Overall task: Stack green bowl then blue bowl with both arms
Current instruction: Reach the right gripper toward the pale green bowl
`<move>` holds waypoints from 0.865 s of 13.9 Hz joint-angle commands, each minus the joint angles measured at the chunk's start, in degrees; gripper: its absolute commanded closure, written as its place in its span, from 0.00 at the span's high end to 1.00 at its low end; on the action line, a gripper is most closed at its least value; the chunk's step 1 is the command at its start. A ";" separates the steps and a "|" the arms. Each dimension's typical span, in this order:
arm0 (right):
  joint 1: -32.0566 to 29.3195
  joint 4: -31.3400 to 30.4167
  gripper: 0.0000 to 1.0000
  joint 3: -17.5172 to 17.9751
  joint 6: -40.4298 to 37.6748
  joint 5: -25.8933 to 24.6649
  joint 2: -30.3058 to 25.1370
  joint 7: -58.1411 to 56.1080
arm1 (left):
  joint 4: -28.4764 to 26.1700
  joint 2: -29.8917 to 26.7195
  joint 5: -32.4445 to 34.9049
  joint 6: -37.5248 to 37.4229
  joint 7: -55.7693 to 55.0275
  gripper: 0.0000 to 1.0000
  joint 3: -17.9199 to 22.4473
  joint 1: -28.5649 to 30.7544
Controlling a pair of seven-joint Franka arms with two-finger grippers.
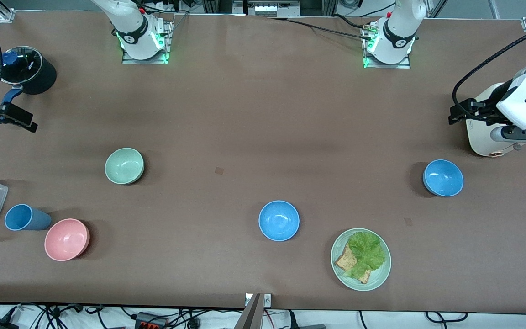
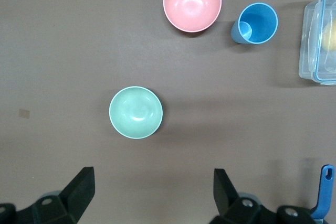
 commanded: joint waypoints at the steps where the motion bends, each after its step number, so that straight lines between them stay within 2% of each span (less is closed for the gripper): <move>1: -0.24 -2.07 1.00 0.92 0.31 -0.81 -2.13 0.87 | 0.63 0.24 -1.41 -0.20 1.14 1.00 0.14 0.05; 7: -0.33 -2.07 1.00 0.83 -0.31 -0.73 -1.43 0.43 | 0.63 0.33 -1.41 -0.47 0.61 1.00 0.14 -0.30; 12: -0.59 -2.42 1.00 0.83 2.23 -0.81 7.51 0.16 | 0.63 0.33 -1.41 -0.47 0.96 1.00 0.14 0.05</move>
